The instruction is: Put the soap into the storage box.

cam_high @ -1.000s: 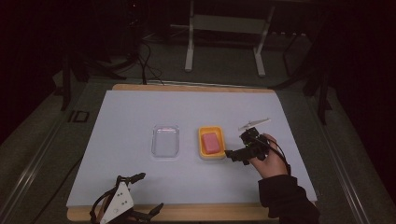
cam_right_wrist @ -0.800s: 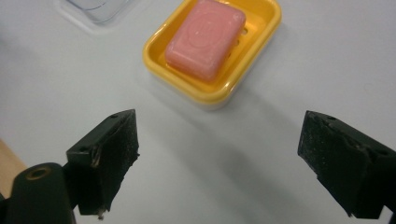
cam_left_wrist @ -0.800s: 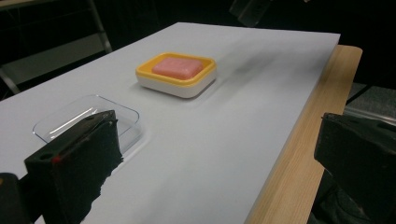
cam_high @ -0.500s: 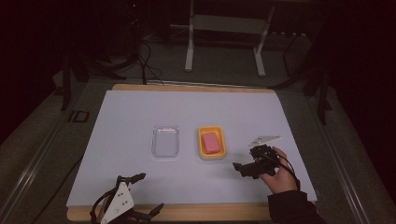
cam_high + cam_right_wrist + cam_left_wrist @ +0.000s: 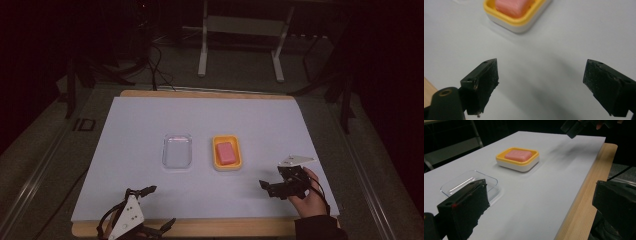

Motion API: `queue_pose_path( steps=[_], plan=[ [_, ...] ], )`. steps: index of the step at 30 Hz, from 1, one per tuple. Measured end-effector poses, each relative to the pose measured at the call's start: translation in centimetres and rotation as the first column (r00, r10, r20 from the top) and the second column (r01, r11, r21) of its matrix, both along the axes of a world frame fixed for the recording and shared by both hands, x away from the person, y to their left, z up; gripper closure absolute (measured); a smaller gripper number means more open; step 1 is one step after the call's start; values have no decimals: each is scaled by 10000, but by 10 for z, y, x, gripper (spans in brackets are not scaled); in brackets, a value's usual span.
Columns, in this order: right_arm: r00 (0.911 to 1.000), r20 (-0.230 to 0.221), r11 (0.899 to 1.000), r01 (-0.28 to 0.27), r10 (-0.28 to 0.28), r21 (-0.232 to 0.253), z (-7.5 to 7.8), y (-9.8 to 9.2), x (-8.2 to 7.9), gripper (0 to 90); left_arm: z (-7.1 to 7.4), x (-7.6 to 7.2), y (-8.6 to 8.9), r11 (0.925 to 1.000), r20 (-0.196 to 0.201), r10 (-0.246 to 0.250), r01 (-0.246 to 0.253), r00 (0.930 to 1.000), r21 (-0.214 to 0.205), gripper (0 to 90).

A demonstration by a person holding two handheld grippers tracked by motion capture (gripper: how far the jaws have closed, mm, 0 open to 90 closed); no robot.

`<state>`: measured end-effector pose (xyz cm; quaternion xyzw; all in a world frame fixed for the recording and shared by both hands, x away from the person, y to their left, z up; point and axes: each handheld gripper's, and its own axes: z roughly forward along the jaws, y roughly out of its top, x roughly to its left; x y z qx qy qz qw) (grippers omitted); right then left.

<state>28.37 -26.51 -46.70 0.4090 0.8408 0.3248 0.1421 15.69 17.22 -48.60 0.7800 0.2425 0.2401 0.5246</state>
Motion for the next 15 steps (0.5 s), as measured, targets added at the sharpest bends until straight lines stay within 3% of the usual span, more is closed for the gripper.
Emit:
queue_pose_path(
  steps=[6,10,15],
  plan=[
    [9999,29,9996,140,-140,-244,-11,-12,-5,126,0,0,0,10000,-1,-48,48,10000,31,8],
    [9995,277,9991,138,-127,-396,-14,-13,-10,131,1,0,0,9999,-4,-89,89,10000,68,8],
    [9982,599,9997,99,-86,-209,-16,-13,-12,131,1,0,-1,9999,0,-146,146,9999,81,8]
  ],
)
